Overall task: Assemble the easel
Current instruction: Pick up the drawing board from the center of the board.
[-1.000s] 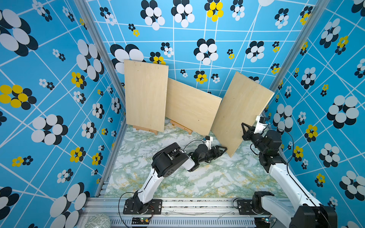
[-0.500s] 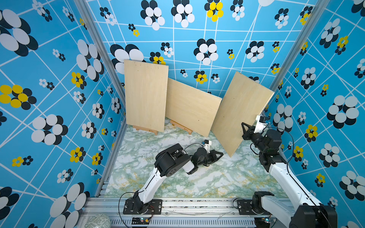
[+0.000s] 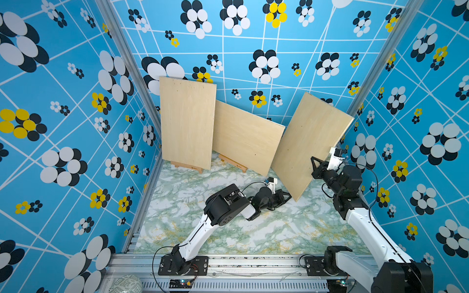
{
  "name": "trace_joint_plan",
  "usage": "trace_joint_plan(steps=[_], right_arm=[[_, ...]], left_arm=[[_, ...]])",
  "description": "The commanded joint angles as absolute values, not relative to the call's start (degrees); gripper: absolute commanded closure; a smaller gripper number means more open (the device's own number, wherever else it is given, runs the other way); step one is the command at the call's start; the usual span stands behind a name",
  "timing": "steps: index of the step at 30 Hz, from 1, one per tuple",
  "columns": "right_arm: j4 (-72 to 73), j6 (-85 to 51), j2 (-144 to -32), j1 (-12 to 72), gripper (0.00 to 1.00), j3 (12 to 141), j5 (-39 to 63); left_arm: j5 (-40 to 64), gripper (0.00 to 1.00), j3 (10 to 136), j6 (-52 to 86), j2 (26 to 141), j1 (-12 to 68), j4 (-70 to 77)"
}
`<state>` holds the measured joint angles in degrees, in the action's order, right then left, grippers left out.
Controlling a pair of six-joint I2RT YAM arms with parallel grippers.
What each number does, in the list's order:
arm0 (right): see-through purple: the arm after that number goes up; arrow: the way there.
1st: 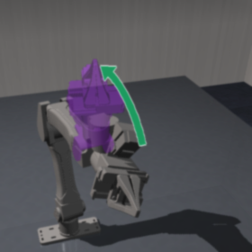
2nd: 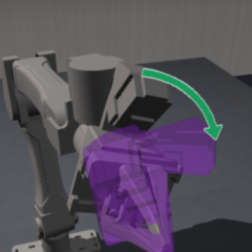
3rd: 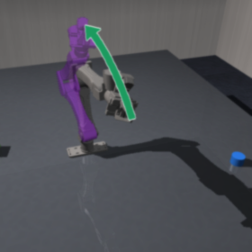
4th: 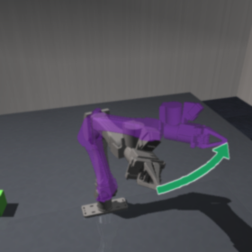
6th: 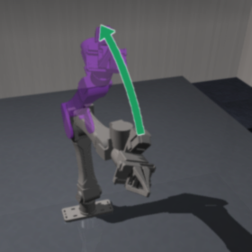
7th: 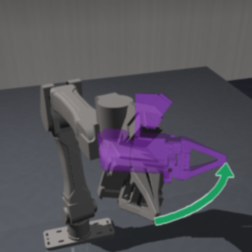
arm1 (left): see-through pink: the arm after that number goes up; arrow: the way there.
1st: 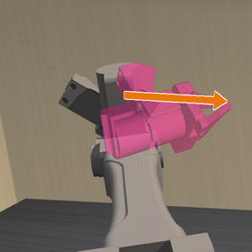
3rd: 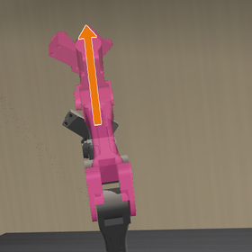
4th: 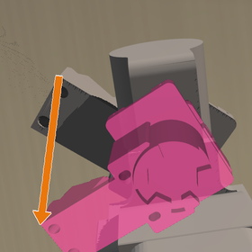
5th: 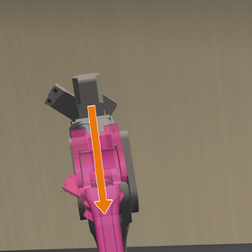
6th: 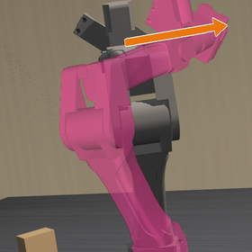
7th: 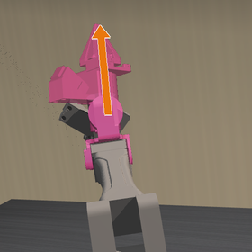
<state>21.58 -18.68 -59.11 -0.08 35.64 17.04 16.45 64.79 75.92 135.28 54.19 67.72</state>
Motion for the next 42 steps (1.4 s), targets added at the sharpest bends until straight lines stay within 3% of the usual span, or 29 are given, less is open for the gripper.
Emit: trace_joint_plan(steps=[1,42], right_arm=[[21.4,-17.5,-59.0,0.0,1.00,36.3,17.7],[40.7,-23.1,-56.2,0.0,1.00,28.7,23.8]], left_arm=[[14.6,0.99,68.1,76.5,139.0,55.1,68.8],[12.5,1.00,74.8,76.6,141.7,54.5,72.6]])
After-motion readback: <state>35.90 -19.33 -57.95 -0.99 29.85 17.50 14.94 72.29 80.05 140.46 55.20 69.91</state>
